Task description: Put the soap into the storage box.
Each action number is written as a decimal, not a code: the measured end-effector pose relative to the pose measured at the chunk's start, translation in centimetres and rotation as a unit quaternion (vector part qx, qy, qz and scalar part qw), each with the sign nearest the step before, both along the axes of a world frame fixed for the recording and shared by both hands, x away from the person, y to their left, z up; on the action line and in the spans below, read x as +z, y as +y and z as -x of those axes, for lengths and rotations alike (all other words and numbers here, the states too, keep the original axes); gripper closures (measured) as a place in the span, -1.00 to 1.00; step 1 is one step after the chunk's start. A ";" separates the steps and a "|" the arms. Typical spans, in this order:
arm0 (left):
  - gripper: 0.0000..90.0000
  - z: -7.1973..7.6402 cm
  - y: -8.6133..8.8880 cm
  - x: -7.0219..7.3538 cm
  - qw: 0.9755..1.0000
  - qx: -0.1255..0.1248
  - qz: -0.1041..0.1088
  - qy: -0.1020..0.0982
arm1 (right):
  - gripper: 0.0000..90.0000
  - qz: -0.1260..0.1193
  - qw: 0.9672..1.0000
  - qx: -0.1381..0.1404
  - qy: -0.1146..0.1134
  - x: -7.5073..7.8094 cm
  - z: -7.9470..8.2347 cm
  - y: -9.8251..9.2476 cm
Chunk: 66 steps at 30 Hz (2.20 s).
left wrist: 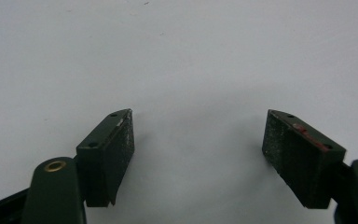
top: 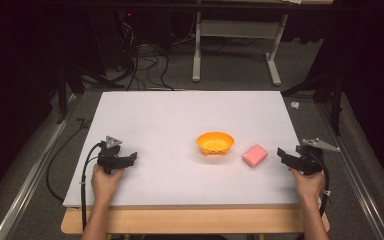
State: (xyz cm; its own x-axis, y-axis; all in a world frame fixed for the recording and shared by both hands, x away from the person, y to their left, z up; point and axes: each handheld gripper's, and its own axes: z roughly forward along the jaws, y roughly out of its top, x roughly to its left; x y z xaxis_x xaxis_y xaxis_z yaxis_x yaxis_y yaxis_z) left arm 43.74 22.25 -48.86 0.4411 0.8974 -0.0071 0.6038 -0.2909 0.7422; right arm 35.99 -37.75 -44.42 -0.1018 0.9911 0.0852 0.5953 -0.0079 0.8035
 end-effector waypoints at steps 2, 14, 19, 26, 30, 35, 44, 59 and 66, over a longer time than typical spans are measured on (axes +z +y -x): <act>-0.43 0.0 0.0 0.0 1.000 0.000 0.000 0.000 | -0.46 -0.005 1.000 0.005 -0.003 0.2 0.2 0.2; -0.46 0.0 0.0 0.0 1.000 0.002 -0.001 0.000 | -0.52 -0.003 0.998 0.056 -0.017 0.8 1.0 2.4; -0.45 0.0 0.0 0.0 1.000 0.002 -0.001 0.000 | -0.55 0.000 0.997 0.070 -0.021 0.9 1.1 3.0; -0.46 0.0 0.0 0.0 1.000 0.002 -0.001 0.000 | -0.59 0.002 0.995 0.097 -0.023 0.9 0.9 4.0; -0.45 0.0 0.0 0.0 1.000 0.002 -0.001 0.000 | -0.64 0.001 0.994 0.106 -0.022 0.9 0.7 4.5; -0.46 0.0 0.0 0.0 1.000 0.002 -0.001 0.000 | -0.68 0.005 0.993 0.115 -0.019 0.7 0.4 4.9; -0.46 0.0 0.0 0.0 1.000 0.002 -0.001 0.000 | -0.73 0.012 0.990 0.138 -0.017 0.8 -0.4 5.9; -0.46 0.0 0.0 0.0 1.000 0.002 -0.001 0.000 | -0.73 0.027 0.988 0.154 0.007 -0.4 -2.4 6.9; -0.46 0.0 0.0 0.0 1.000 0.002 0.000 0.001 | -0.73 0.042 0.986 0.158 0.029 -1.4 -3.3 7.2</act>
